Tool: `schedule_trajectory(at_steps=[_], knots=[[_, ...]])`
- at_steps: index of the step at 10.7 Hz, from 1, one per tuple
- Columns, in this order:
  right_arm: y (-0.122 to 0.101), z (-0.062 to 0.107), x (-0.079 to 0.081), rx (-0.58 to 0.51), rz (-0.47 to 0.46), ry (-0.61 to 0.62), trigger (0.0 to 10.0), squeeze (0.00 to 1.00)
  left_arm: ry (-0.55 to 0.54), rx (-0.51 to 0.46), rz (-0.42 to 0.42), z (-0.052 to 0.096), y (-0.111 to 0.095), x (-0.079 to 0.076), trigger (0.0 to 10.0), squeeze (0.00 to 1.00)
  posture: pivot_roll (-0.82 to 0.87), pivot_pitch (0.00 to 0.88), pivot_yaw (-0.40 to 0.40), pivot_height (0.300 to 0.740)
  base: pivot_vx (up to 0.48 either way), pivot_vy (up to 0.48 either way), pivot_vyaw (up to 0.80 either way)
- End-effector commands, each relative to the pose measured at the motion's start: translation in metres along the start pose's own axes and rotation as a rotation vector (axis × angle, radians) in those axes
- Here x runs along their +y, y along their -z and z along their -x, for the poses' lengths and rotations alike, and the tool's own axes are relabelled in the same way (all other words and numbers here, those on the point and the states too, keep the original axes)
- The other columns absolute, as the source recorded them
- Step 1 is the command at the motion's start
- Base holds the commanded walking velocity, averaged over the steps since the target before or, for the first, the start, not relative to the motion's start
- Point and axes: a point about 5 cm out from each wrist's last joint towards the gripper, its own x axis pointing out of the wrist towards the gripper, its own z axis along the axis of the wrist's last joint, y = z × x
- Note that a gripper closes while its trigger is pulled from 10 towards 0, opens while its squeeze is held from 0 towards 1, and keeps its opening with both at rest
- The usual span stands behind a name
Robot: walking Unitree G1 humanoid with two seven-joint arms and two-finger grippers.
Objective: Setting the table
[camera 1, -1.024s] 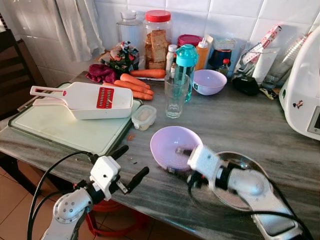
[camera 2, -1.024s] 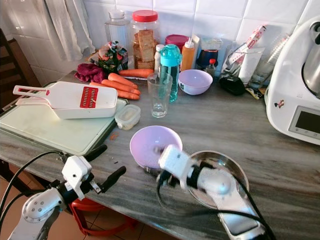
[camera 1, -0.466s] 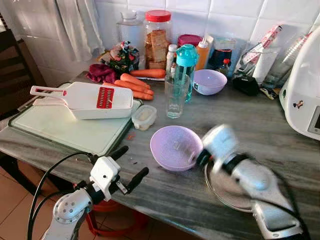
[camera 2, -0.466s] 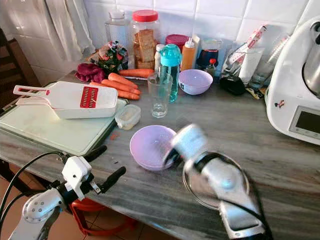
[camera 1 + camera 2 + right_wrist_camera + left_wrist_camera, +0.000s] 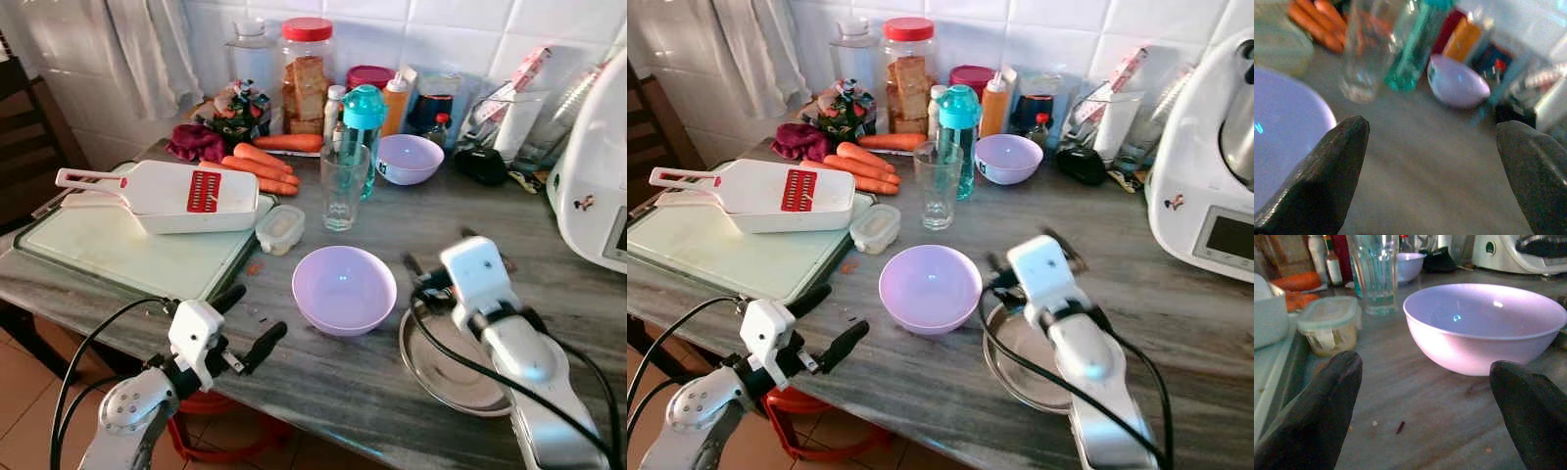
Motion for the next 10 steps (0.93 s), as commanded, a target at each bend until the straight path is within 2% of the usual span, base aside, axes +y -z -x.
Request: schedule_trajectory(at_steps=[1,4,6,8,10], knots=[[0.004,0.006,-0.002,0.046,-0.009,0.023,10.0,1.0,0.029,-0.014,-0.011,-0.001,-0.007,0.0,10.0,0.0,0.04,0.0,0.003,0.74,0.0,0.0,0.0],[0.021,0.021,0.008,0.205,-0.059,-0.006,10.0,1.0,0.057,-0.028,0.012,-0.005,-0.011,-0.002,10.0,0.0,0.02,0.0,0.003,0.74,0.0,0.0,0.0],[0.029,0.024,0.011,0.268,-0.11,-0.031,10.0,1.0,0.061,-0.038,0.016,-0.012,-0.014,-0.005,10.0,0.0,0.01,0.0,0.001,0.74,0.0,0.0,0.0],[0.036,0.028,0.016,0.336,-0.188,-0.063,10.0,1.0,0.065,-0.037,0.018,-0.014,-0.016,-0.005,10.0,0.0,0.01,0.0,-0.001,0.74,0.0,0.0,0.0],[0.039,0.03,0.02,0.377,-0.22,-0.114,10.0,1.0,0.067,-0.033,0.02,-0.015,-0.014,-0.007,10.0,0.0,0.01,0.0,-0.001,0.74,0.0,0.0,0.0]])
